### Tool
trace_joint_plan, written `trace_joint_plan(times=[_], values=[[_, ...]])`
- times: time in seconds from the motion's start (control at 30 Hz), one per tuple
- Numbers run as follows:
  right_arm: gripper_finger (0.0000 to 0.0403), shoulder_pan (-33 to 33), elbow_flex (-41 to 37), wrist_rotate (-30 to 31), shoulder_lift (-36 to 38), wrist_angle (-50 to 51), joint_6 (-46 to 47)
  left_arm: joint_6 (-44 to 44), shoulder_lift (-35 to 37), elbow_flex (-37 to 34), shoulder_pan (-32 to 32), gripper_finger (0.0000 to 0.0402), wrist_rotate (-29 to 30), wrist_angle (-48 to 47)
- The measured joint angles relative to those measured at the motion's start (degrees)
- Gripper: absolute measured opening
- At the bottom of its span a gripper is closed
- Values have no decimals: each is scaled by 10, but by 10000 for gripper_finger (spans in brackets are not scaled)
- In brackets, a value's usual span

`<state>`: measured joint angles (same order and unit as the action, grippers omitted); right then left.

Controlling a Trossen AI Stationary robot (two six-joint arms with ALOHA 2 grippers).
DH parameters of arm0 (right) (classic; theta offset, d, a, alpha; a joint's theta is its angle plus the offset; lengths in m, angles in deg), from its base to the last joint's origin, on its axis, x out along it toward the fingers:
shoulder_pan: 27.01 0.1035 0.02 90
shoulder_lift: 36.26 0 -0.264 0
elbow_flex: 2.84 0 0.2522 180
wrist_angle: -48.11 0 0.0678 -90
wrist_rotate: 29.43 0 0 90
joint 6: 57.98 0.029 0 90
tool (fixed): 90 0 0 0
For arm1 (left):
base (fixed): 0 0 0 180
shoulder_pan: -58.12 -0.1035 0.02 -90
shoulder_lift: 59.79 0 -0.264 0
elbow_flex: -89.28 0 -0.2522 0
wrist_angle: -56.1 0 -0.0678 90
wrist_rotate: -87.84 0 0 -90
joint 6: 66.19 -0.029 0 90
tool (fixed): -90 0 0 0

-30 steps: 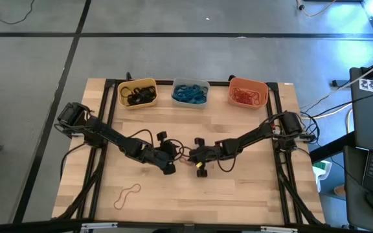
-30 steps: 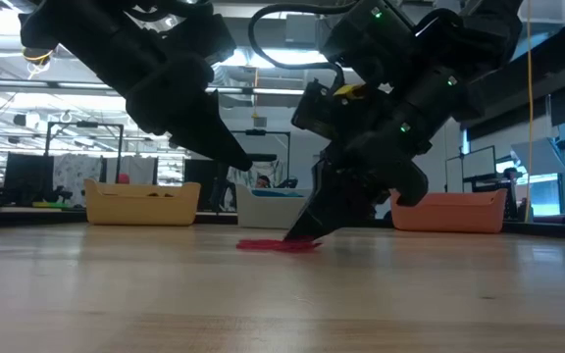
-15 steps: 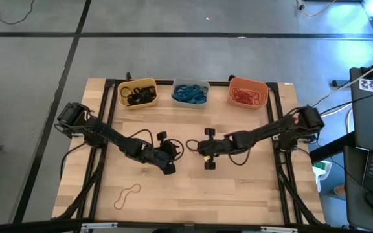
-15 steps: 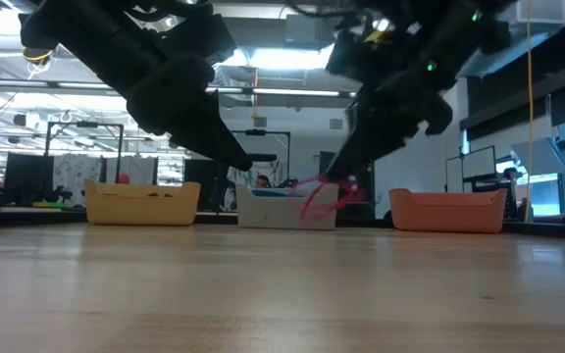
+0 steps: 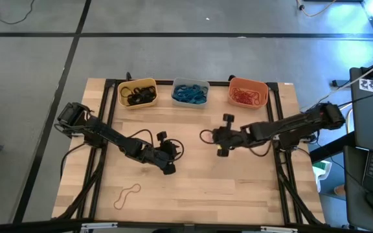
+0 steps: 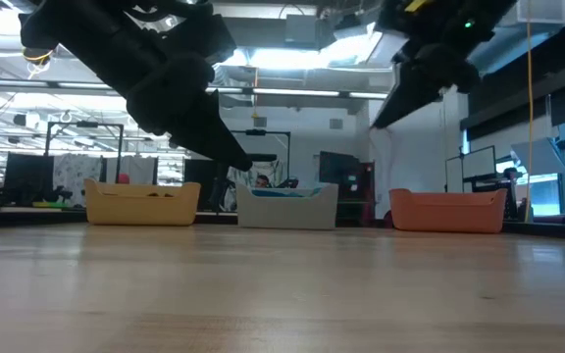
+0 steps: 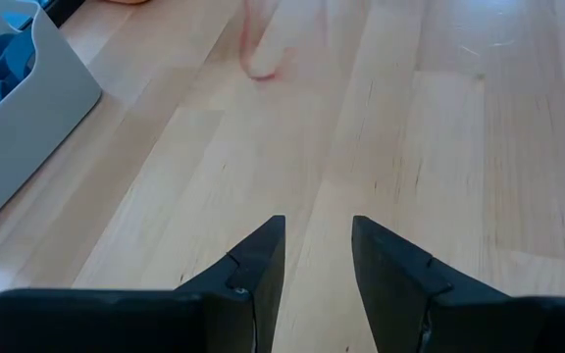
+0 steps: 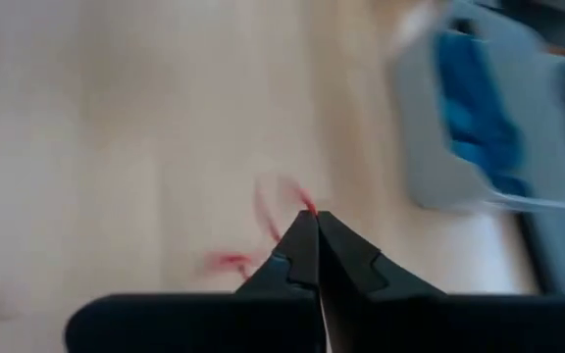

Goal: Sort rubber bands into baskets
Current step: Put the red rubber band into the orange bin

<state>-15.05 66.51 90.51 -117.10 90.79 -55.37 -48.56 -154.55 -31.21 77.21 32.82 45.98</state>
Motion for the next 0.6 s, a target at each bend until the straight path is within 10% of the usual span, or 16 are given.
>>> trace_joint_plan(times=[0.6], values=[[1, -201, 0, 82, 153, 115, -45, 3, 0, 0, 0, 117, 0, 0]])
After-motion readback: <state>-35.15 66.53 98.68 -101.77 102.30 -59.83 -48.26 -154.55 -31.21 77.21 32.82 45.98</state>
